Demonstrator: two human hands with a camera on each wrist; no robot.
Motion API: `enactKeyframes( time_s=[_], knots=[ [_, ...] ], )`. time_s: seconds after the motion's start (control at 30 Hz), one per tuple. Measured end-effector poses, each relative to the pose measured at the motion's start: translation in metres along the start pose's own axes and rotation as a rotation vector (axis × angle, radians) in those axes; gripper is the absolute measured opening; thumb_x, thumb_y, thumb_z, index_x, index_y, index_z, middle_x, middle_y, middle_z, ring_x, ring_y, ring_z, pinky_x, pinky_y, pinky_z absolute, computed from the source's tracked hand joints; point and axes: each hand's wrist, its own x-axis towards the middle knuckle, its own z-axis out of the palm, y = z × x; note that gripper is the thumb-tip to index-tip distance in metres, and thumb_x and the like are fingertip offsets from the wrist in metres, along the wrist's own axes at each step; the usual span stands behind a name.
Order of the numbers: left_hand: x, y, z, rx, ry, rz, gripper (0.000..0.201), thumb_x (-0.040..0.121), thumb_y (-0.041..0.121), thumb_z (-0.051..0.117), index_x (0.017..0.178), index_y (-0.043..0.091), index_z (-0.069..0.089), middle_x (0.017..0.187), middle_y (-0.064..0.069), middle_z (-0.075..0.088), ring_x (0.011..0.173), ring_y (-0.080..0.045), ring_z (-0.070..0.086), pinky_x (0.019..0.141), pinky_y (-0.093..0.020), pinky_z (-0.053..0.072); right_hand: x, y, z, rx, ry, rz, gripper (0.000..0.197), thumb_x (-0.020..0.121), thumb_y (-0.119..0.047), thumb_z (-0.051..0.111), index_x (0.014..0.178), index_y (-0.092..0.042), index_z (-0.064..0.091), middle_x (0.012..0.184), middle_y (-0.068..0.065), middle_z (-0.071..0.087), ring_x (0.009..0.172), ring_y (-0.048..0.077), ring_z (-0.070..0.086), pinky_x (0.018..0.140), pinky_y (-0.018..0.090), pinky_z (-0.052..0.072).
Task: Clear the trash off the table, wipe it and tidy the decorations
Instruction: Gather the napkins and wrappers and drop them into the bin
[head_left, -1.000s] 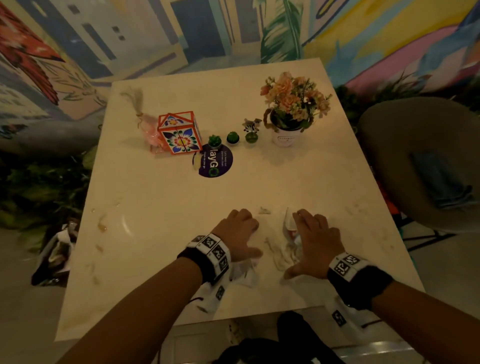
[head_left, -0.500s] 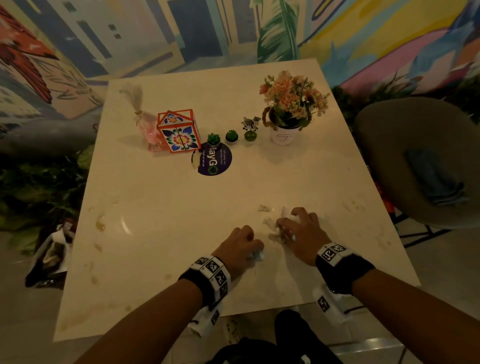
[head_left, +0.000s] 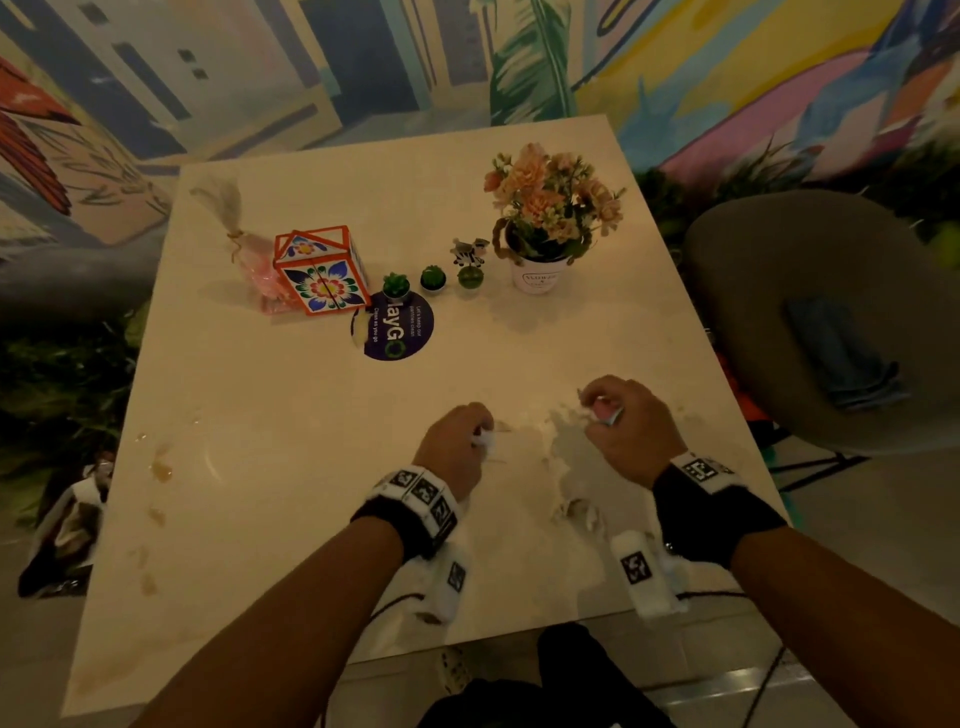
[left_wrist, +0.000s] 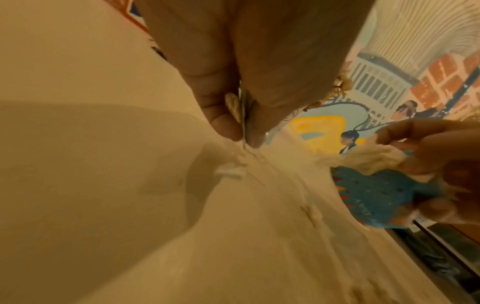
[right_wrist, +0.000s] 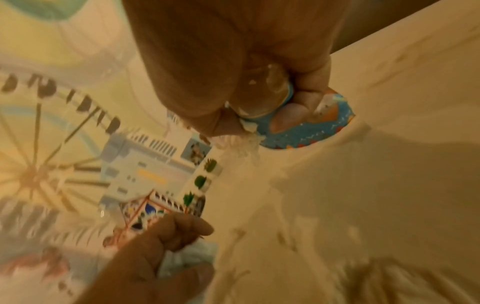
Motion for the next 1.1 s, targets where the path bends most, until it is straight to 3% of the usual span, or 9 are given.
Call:
enactKeyframes(
  time_s=[0.13, 0.27, 0.4, 0.5, 0.6, 0.7, 0.83, 1.0, 1.1],
  knots=[
    [0.025, 0.012, 0.004, 0.090, -0.064, 0.015, 0.039, 0.088, 0.001, 0.052, 0.125, 0.013, 0.052, 0.116, -0.009, 0.047, 0.094, -0.029, 0.054, 0.079, -0.032, 0.046, 0.005, 0.003, -0.026, 0.177, 0.056, 0.045, 0.019, 0.075, -0.005, 0.066, 0.081, -0.022, 0.064, 0.081, -0.013, 0.063, 0.068, 0.011, 0.058, 0.068, 0.024, 0.044],
    [0.029, 0.014, 0.016, 0.187, -0.080, 0.058, 0.026, 0.079, -0.010, 0.055, 0.096, 0.009, 0.056, 0.107, -0.005, 0.040, 0.076, -0.031, 0.052, 0.071, -0.042, 0.050, 0.002, 0.006, -0.042, 0.182, 0.047, 0.026, 0.021, 0.072, 0.000, 0.065, 0.081, -0.019, 0.066, 0.080, -0.018, 0.062, 0.067, -0.007, 0.057, 0.061, 0.008, 0.041],
    [0.030, 0.013, 0.020, 0.239, -0.066, 0.062, 0.020, 0.080, -0.006, 0.058, 0.075, 0.013, 0.051, 0.090, -0.003, 0.044, 0.076, -0.028, 0.049, 0.067, -0.038, 0.043, -0.023, 0.016, -0.039, -0.002, -0.088, -0.058, 0.027, 0.072, -0.006, 0.067, 0.090, -0.025, 0.065, 0.094, -0.002, 0.061, 0.084, 0.014, 0.058, 0.074, 0.027, 0.049],
    [0.026, 0.010, 0.009, 0.131, 0.014, -0.023, 0.020, 0.083, -0.001, 0.055, 0.074, 0.016, 0.050, 0.082, 0.000, 0.048, 0.075, -0.024, 0.049, 0.065, -0.029, 0.034, -0.046, 0.017, -0.039, -0.216, -0.210, -0.149, 0.033, 0.076, -0.012, 0.061, 0.104, -0.028, 0.062, 0.096, -0.004, 0.057, 0.089, 0.018, 0.056, 0.071, 0.032, 0.049],
    [0.012, 0.010, -0.010, -0.042, 0.067, -0.127, 0.011, 0.088, 0.008, 0.053, 0.089, 0.019, 0.055, 0.077, 0.002, 0.054, 0.066, -0.016, 0.052, 0.055, -0.026, 0.040, -0.062, 0.012, -0.044, -0.332, -0.325, -0.168, 0.033, 0.079, -0.019, 0.060, 0.109, -0.032, 0.057, 0.101, -0.008, 0.059, 0.091, 0.015, 0.057, 0.073, 0.032, 0.051],
    [-0.005, 0.007, -0.014, -0.071, -0.093, -0.214, 0.025, 0.090, 0.007, 0.052, 0.109, 0.023, 0.048, 0.080, 0.001, 0.056, 0.064, -0.011, 0.054, 0.052, -0.019, 0.042, -0.073, 0.007, -0.040, -0.350, -0.523, -0.088, 0.042, 0.079, -0.022, 0.060, 0.117, -0.034, 0.050, 0.109, -0.008, 0.061, 0.091, 0.015, 0.058, 0.071, 0.028, 0.048],
    [-0.013, 0.001, 0.004, 0.101, -0.153, -0.211, 0.035, 0.088, 0.007, 0.052, 0.123, 0.013, 0.049, 0.105, -0.011, 0.059, 0.092, -0.028, 0.058, 0.071, -0.025, 0.041, -0.072, 0.006, -0.015, -0.408, -0.642, -0.059, 0.057, 0.082, -0.026, 0.062, 0.132, -0.035, 0.037, 0.123, -0.005, 0.053, 0.097, 0.019, 0.058, 0.067, 0.025, 0.038],
    [-0.012, 0.000, 0.019, 0.149, -0.096, -0.127, 0.012, 0.084, 0.003, 0.053, 0.086, 0.014, 0.050, 0.089, -0.007, 0.045, 0.079, -0.029, 0.049, 0.070, -0.035, 0.041, -0.059, 0.006, 0.014, -0.545, -0.588, -0.083, 0.067, 0.079, -0.024, 0.063, 0.136, -0.030, 0.029, 0.128, 0.003, 0.034, 0.098, 0.030, 0.058, 0.068, 0.031, 0.043],
    [-0.012, -0.002, 0.021, 0.176, -0.082, -0.097, 0.007, 0.087, 0.005, 0.055, 0.083, 0.010, 0.054, 0.089, -0.004, 0.039, 0.080, -0.031, 0.050, 0.071, -0.037, 0.040, -0.050, 0.003, 0.020, -0.601, -0.609, -0.067, 0.057, 0.074, -0.024, 0.068, 0.124, -0.025, 0.040, 0.121, 0.005, 0.032, 0.091, 0.031, 0.057, 0.070, 0.036, 0.050]
  ],
)
